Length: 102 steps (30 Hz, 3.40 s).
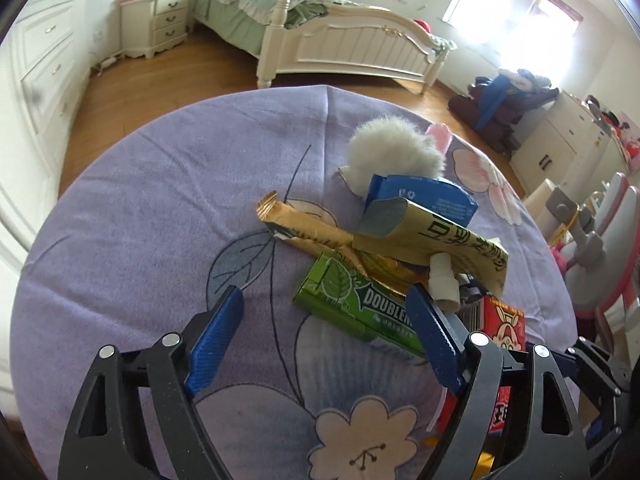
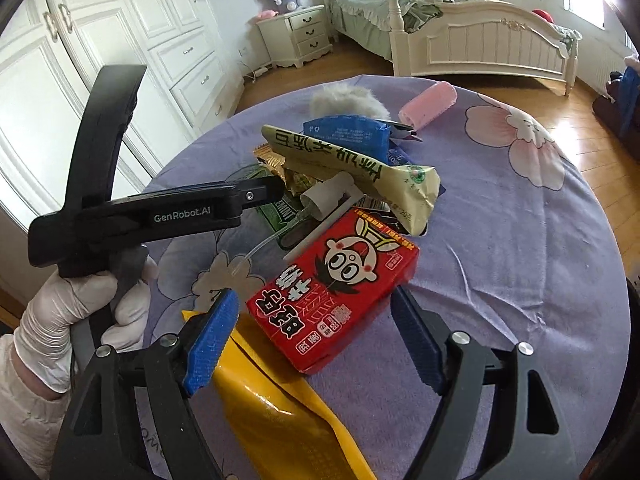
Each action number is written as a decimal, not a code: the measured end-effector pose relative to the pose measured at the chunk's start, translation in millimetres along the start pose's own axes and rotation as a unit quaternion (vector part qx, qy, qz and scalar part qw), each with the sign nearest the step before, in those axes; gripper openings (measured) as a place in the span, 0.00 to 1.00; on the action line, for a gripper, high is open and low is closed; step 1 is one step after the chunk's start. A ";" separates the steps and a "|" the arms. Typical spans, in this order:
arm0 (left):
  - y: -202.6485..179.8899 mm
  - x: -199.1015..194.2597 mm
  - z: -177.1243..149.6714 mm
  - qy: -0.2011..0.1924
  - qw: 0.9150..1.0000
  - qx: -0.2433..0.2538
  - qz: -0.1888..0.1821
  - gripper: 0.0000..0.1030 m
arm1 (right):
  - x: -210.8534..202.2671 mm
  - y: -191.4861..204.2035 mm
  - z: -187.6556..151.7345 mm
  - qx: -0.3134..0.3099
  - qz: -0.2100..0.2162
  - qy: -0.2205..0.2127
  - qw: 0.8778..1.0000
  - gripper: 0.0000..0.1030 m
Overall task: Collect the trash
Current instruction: 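Move both grippers back toward the remaining trash on the table, then grasp the red milk box with the right gripper while the left grasps the green gum pack, then carry the red box and gum pack over the bin and open both grippers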
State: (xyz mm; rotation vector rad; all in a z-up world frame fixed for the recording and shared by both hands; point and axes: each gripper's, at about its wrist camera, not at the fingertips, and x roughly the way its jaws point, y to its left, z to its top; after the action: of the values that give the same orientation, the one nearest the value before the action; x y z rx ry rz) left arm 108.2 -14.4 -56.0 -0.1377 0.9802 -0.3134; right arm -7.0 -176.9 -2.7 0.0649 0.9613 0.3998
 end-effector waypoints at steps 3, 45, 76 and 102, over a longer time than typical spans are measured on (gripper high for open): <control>-5.4 2.1 0.5 -0.003 1.000 0.011 0.013 0.80 | 9.3 -0.3 -1.4 -0.012 -0.010 0.020 1.000 0.74; 4.4 -38.1 -46.8 0.010 0.993 0.063 0.096 0.49 | -4.8 -51.1 -14.5 -0.007 -0.036 -0.015 0.999 0.51; -241.8 -46.4 -32.9 -0.078 0.973 0.164 -0.143 0.31 | -145.9 -192.0 -75.7 0.131 -0.148 -0.207 0.958 0.49; -365.0 72.6 -56.6 0.033 0.956 0.217 -0.194 0.31 | -126.4 -285.7 -148.1 0.226 -0.212 -0.155 0.938 0.49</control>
State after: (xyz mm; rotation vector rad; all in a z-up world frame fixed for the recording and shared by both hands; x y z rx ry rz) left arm 26.0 -381.8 -52.0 0.0851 0.9248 -0.8923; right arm -104.1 -504.7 -54.4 0.3242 0.7114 -0.2321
